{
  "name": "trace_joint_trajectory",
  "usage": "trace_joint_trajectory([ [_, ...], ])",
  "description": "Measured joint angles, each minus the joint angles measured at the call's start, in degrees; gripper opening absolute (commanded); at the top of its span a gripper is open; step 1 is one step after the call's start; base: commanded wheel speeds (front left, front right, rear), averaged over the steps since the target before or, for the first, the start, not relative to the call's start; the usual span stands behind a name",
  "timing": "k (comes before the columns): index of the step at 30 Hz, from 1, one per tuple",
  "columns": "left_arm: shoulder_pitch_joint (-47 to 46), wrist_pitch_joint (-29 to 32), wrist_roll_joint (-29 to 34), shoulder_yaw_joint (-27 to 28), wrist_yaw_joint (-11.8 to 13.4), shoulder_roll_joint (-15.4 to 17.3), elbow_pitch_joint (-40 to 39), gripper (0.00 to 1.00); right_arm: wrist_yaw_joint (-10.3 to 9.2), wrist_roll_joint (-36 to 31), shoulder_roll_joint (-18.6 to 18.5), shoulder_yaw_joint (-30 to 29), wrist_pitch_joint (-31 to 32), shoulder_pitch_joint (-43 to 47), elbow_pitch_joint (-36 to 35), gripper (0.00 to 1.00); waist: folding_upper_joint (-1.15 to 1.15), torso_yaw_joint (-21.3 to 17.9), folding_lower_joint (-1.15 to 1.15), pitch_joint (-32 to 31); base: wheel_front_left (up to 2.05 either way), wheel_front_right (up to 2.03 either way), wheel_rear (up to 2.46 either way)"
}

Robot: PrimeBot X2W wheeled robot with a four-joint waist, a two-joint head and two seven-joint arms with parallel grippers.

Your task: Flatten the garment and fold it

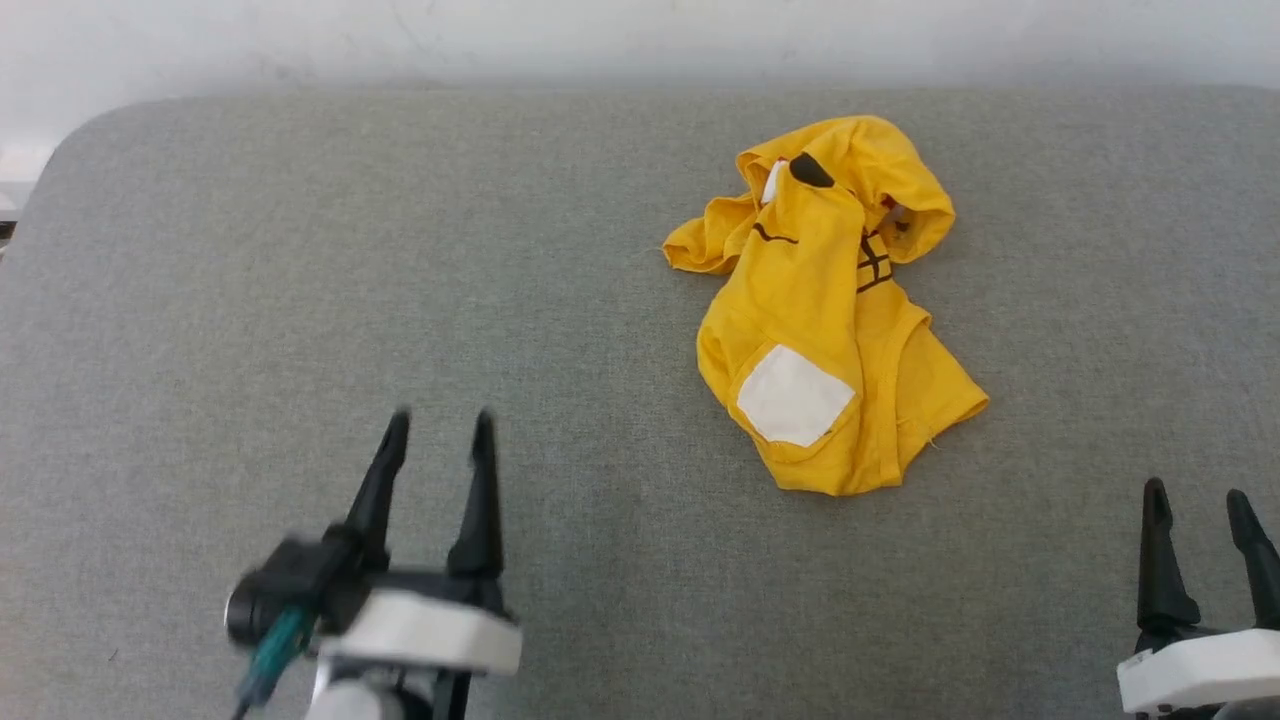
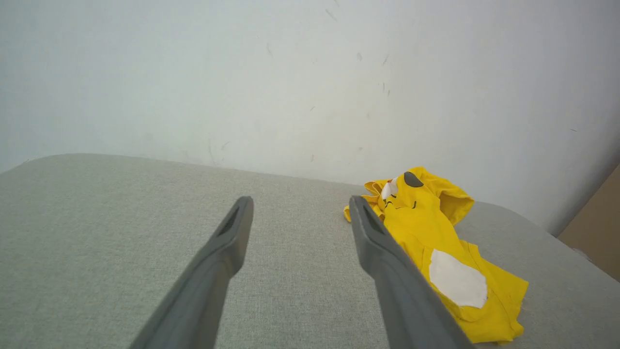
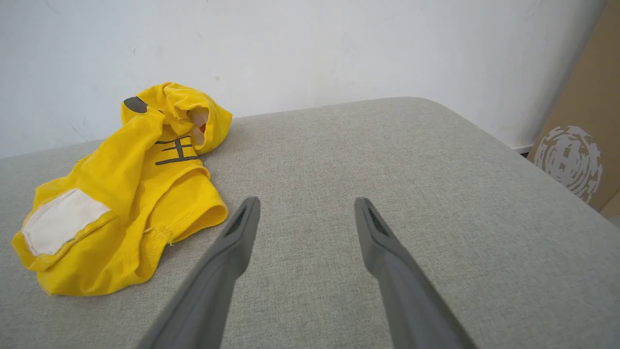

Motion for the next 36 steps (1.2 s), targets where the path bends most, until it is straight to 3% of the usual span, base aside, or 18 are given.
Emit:
trace_joint_trajectory([
  [7,-15.68,11.38,2.78,-7.20,-3.99,1.07,1.55,1.00,0.00,-0.10,-0.02,-0.08,-0.11,-0.87,0.90,1.00,0.00,0.56,0.01,1.10,0.00,0.00,0.00],
  [14,-27.41,22.42,-1.43,-13.06,-3.99,0.12,8.10,1.00,0.00,-0.01,-0.01,0.99,-0.51,-2.26,2.35,1.00,0.00,0.87,0.01,3.34,0.00,0.00,0.00],
  [16,-29.63,25.39,-3.13,-14.97,-3.31,0.04,10.61,1.00,0.00,-0.02,-0.01,1.24,-0.52,-2.75,2.58,1.00,0.00,0.85,0.01,4.05,0.00,0.00,0.00],
  [19,-31.80,28.62,-9.42,-18.23,-0.08,0.04,13.44,1.00,0.00,-0.10,0.00,1.36,-0.53,-3.40,3.10,1.00,0.00,0.71,0.02,5.05,0.00,0.00,0.00],
  [24,-36.05,32.03,-12.85,-23.77,4.11,-0.13,18.23,1.00,0.00,-0.44,0.00,1.62,-0.62,-3.84,3.60,1.00,0.00,0.32,0.02,6.48,0.00,0.00,0.00],
  [36,-41.17,34.35,-15.35,-30.55,8.48,-0.22,30.87,1.00,0.00,0.08,0.00,3.57,-1.33,-5.97,5.58,1.00,0.00,-3.00,0.01,8.25,0.00,0.00,0.00],
])
